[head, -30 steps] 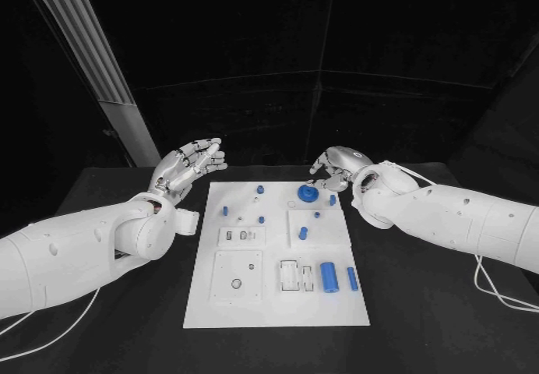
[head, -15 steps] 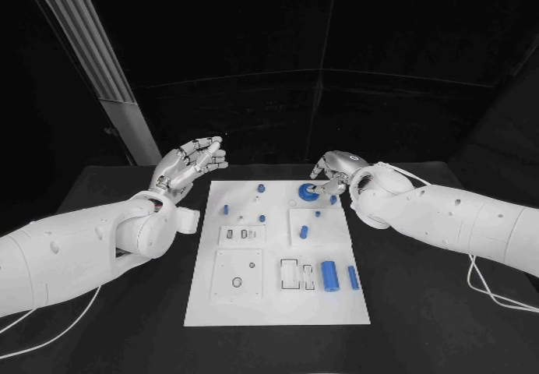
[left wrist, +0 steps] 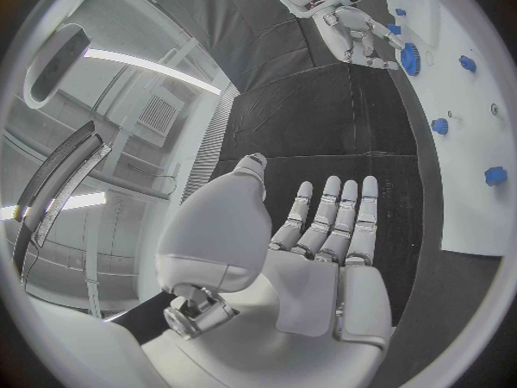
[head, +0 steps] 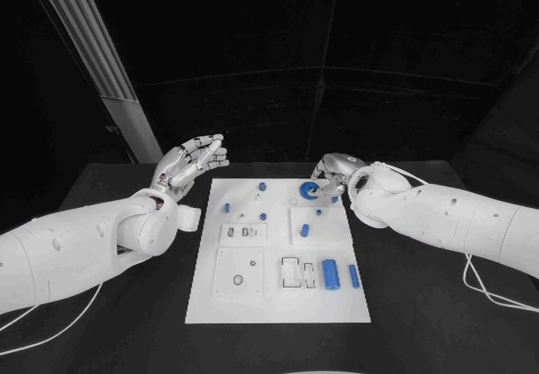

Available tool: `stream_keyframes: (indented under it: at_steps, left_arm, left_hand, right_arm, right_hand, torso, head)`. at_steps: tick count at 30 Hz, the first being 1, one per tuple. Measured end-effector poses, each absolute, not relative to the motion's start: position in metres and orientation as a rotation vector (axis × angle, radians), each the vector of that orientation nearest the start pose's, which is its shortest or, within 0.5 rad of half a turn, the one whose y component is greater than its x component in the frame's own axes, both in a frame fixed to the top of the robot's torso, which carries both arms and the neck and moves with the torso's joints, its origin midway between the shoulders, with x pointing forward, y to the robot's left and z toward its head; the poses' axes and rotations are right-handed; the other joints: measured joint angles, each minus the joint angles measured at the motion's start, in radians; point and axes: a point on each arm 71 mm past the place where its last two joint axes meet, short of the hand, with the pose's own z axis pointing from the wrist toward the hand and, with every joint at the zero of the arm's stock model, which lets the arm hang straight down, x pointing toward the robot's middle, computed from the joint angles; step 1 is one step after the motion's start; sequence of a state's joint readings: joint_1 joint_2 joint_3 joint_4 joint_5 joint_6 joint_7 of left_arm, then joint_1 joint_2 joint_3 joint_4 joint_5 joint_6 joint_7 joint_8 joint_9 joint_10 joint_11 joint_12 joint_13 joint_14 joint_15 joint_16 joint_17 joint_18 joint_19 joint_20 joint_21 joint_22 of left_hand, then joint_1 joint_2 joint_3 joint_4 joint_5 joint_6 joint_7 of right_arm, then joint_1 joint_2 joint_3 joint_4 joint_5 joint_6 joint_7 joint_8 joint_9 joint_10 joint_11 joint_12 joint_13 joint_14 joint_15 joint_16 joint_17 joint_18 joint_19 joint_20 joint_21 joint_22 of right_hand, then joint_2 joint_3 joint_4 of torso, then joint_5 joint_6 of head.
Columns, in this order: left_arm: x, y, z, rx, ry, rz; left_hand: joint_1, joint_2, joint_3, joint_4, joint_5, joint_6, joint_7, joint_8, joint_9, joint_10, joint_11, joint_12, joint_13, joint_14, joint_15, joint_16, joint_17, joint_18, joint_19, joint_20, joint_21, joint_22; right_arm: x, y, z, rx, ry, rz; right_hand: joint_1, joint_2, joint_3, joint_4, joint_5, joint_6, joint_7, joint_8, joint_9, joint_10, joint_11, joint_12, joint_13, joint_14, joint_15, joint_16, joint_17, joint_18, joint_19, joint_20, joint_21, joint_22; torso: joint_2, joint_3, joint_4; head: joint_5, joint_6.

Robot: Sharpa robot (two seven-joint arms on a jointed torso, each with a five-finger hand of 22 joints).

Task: Assemble the parts on the task board

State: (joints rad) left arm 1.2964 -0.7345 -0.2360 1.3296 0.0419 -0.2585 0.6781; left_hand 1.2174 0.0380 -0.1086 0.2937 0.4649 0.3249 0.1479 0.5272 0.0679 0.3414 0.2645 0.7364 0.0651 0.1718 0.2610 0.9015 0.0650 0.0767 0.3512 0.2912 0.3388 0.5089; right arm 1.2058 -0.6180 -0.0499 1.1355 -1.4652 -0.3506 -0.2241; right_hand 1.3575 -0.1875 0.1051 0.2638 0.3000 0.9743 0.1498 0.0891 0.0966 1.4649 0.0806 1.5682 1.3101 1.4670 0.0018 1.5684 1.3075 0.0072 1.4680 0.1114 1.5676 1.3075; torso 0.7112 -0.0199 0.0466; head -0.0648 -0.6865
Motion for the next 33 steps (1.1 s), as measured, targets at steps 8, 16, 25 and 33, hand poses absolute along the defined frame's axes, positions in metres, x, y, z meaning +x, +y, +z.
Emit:
stream_keyframes:
  at_steps: [8,16,25,33]
  left_arm:
    - [0.5161,0.2161,-0.19,-0.918,1.274,-1.585]
    - [0.5158,0.2165,-0.19,-0.919,1.274,-1.585]
    - [0.5157,0.217,-0.1899,-0.919,1.274,-1.584]
    - [0.5157,0.2167,-0.1899,-0.919,1.274,-1.585]
  left_hand:
    - [0.0,0.0,0.0,0.0,0.0,0.0,0.0,0.0,0.0,0.0,0.0,0.0,0.0,-0.004,-0.004,0.0,0.0,0.0,0.0,0.0,0.0,0.0]
    - [0.0,0.0,0.0,0.0,0.0,0.0,0.0,0.0,0.0,0.0,0.0,0.0,0.0,-0.004,-0.004,0.0,0.0,0.0,0.0,0.0,0.0,0.0]
    - [0.0,0.0,0.0,0.0,0.0,0.0,0.0,0.0,0.0,0.0,0.0,0.0,0.0,-0.004,-0.004,0.0,0.0,0.0,0.0,0.0,0.0,0.0]
    - [0.0,0.0,0.0,0.0,0.0,0.0,0.0,0.0,0.0,0.0,0.0,0.0,0.0,-0.004,-0.004,0.0,0.0,0.0,0.0,0.0,0.0,0.0]
  right_arm:
    - [0.5558,-0.2082,-0.2092,0.0,1.677,0.357]
    - [0.5565,-0.2046,-0.2115,-0.001,1.688,0.349]
    - [0.5576,-0.2024,-0.2125,0.001,1.693,0.341]
    - [0.5587,-0.2006,-0.2134,0.0,1.699,0.337]
  right_hand:
    - [0.017,0.008,0.003,-0.003,-0.009,-0.01,0.004,0.0,0.0,0.0,0.0,0.0,0.0,0.0,0.0,0.0,0.0,0.0,-0.004,0.004,0.0,0.0]
    - [0.035,0.017,0.011,-0.011,-0.015,-0.01,0.004,0.0,0.001,0.0,0.0,0.0,0.0,-0.004,0.004,0.0,0.0,0.0,-0.004,0.004,0.0,0.0]
    - [0.039,0.021,0.014,-0.014,-0.015,-0.01,0.004,0.0,0.001,0.004,0.004,0.0,0.0,0.0,0.007,0.0,0.0,0.0,-0.004,0.004,0.0,0.0]
    - [0.047,0.029,0.02,-0.02,-0.015,-0.007,0.007,0.007,0.005,0.004,0.004,0.0,0.0,0.0,0.007,0.0,0.0,0.0,-0.001,0.007,0.0,0.0]
  torso:
    - [0.0,0.0005,0.0]
    - [0.0,0.0007,0.0]
    - [0.0,0.0005,0.0]
    - [0.0,0.0004,0.0]
  head:
    - [-0.002,-0.002]
    - [-0.002,-0.003]
    - [-0.002,-0.005]
    - [-0.002,-0.008]
